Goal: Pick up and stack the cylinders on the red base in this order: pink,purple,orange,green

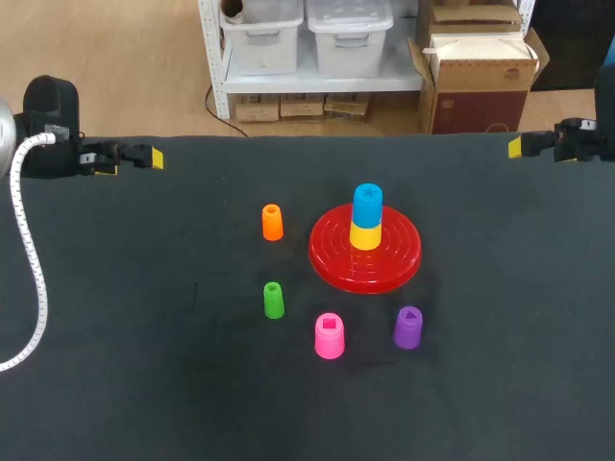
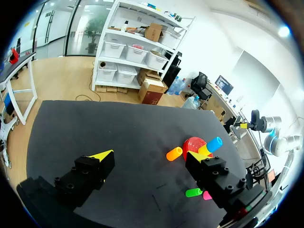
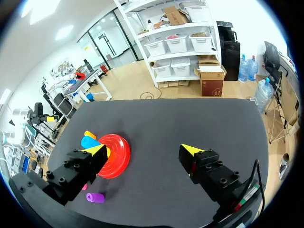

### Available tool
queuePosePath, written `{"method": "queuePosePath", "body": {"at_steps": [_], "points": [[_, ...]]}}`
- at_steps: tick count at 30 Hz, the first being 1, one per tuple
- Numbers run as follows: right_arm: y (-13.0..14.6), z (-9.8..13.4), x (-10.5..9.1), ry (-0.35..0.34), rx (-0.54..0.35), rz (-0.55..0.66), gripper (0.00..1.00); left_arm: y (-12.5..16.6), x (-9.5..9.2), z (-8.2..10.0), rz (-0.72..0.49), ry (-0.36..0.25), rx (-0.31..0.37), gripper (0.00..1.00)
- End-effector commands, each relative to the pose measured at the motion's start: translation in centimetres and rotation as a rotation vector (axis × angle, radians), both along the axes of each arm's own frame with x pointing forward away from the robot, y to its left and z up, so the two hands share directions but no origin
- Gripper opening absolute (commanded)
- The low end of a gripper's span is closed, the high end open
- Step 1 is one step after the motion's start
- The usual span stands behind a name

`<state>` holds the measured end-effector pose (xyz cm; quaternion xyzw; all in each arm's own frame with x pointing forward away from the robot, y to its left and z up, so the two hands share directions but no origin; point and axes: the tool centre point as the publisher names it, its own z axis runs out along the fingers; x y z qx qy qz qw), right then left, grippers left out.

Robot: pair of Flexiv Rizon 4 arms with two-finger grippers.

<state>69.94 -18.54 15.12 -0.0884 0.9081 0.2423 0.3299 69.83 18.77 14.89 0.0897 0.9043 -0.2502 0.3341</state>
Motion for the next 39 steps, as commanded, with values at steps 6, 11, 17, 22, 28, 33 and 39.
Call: {"method": "queuePosePath", "body": {"at_steps": [6,11,17,22,28,33,39], "points": [[0.0,0.0,0.0,0.000,0.000,0.000,1.00,-0.2,0.1,0.1,0.005,0.007,0.010,1.00],[0.0,0.0,0.0,0.000,0.000,0.000,1.00,-0.2,0.1,0.1,0.005,0.007,0.010,1.00],[0.0,0.0,0.0,0.000,0.000,0.000,1.00,-0.2,0.1,0.1,0.005,0.007,0.010,1.00],[0.0,0.0,0.0,0.000,0.000,0.000,1.00,-0.2,0.1,0.1,0.005,0.007,0.010,1.00],[0.0,0.0,0.0,0.000,0.000,0.000,1.00,-0.2,0.1,0.1,0.005,0.007,0.010,1.00],[0.0,0.0,0.0,0.000,0.000,0.000,1.00,-3.7,-1.5,1.4,-0.191,-0.145,0.116,1.00],[0.0,0.0,0.0,0.000,0.000,0.000,1.00,-7.0,-4.9,2.6,-0.563,-0.327,0.176,1.00]]}}
